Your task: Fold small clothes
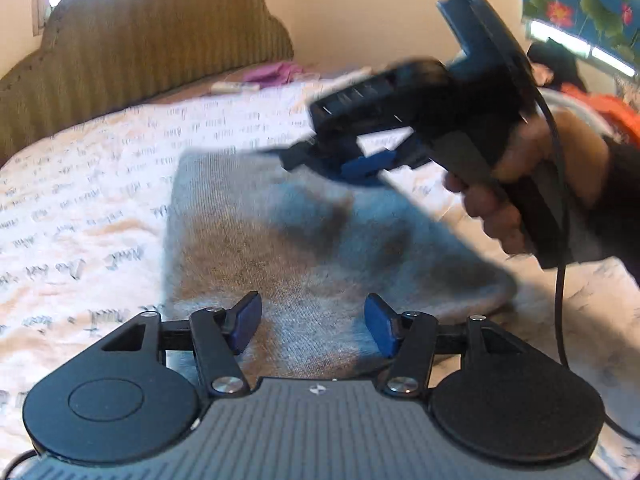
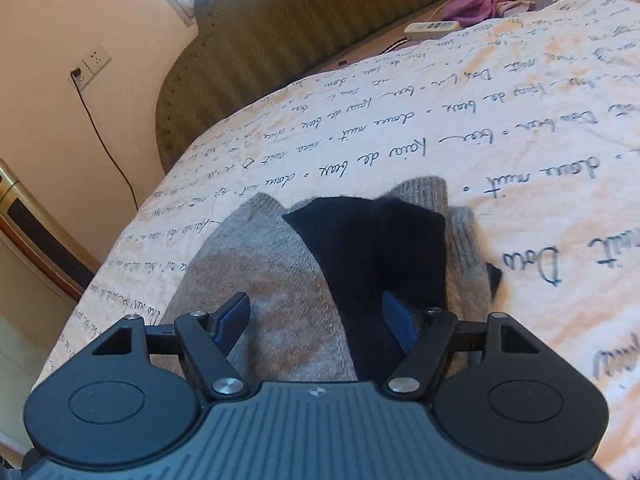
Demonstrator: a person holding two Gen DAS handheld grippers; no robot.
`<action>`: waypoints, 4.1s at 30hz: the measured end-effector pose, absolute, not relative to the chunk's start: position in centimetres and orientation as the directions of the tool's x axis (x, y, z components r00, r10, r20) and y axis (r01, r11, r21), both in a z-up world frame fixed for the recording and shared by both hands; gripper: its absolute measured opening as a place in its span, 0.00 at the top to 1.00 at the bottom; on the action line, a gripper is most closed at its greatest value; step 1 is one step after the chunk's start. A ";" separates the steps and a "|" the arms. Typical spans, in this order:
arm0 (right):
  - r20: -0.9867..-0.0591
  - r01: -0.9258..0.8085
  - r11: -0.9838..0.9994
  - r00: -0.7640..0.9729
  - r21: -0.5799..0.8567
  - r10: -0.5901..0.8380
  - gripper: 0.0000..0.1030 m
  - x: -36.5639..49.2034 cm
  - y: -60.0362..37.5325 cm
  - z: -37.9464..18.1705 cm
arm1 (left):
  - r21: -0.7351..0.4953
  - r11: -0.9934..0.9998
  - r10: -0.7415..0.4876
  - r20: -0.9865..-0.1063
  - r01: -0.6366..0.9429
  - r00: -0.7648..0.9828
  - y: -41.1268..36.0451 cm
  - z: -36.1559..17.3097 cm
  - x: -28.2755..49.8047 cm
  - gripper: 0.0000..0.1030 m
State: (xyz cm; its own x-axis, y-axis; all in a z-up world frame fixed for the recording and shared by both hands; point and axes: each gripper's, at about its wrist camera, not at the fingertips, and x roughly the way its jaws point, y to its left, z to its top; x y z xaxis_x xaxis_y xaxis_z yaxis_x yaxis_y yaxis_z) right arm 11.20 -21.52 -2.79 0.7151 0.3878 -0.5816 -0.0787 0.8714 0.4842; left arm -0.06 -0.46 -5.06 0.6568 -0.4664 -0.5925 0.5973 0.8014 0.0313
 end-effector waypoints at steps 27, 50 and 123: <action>-0.641 0.029 0.950 0.744 0.312 0.188 0.18 -8.1 -17.7 -5.4 | 0.095 0.909 -0.250 -0.655 0.406 0.713 2.4 -7.7 -5.4 0.05; -0.645 0.159 0.987 0.758 0.037 -0.098 0.00 -7.8 -14.2 -6.8 | 0.051 0.945 -0.211 -0.658 0.322 0.723 3.6 -8.3 -5.1 0.00; -0.642 0.260 0.964 0.750 0.063 -0.160 0.00 -7.0 -15.8 -7.1 | 0.022 0.962 -0.191 -0.664 0.274 0.723 3.8 -8.4 -2.5 0.00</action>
